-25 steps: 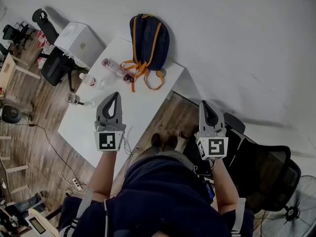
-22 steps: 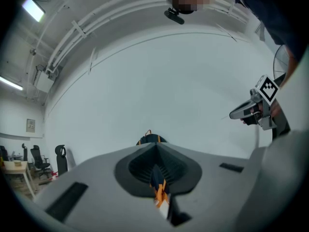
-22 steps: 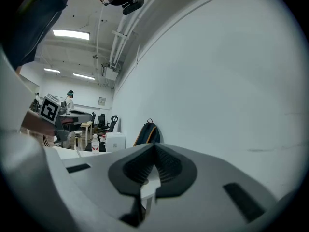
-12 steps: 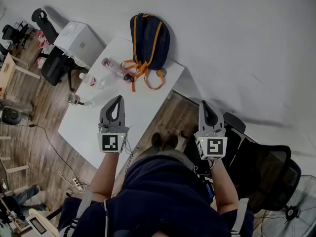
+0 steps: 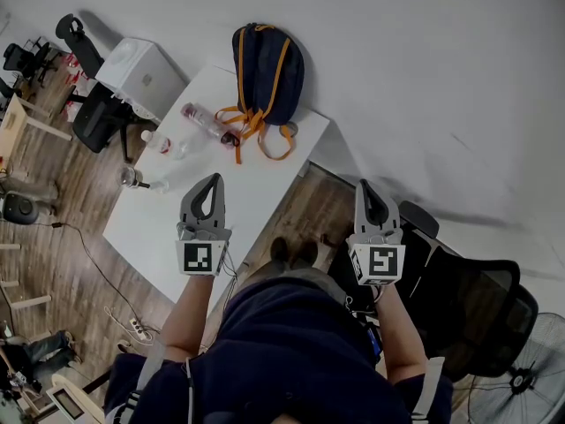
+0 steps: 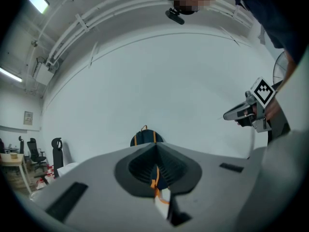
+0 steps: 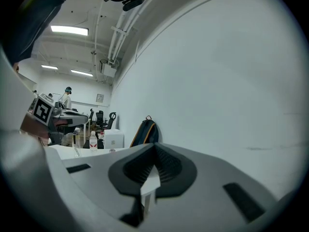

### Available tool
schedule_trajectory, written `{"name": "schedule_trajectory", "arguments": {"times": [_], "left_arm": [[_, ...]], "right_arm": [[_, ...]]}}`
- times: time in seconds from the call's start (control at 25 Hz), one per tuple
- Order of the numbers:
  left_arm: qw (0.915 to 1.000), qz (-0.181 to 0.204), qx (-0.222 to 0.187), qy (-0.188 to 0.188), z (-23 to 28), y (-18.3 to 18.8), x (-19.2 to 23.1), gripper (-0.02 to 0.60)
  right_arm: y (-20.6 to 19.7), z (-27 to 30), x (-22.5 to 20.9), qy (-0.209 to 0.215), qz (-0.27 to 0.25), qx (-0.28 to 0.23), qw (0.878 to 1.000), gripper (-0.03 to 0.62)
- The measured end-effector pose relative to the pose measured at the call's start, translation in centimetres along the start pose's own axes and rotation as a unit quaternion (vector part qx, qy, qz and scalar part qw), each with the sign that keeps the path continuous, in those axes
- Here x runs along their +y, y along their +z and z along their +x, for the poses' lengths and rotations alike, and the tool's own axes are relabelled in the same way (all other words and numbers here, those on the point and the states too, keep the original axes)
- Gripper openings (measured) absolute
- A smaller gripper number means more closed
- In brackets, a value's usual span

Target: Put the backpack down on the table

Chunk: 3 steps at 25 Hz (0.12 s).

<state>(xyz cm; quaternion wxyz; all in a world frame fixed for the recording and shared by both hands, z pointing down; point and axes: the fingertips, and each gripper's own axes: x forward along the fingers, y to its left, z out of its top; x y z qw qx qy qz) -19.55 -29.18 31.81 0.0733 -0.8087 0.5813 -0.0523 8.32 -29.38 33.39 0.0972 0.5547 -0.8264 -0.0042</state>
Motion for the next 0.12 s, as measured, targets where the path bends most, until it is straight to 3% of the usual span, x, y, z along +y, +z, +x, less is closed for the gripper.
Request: {"name": "schedule_trajectory", "arguments": {"times": [0.12], "left_arm": [[1.0,-0.005,0.001,0.002,-0.11,-0.11,0.0,0.002]], "right_arm": [[-0.08,0.04,0.03,-0.001,-0.001,0.001,1.0,-0.003]]}}
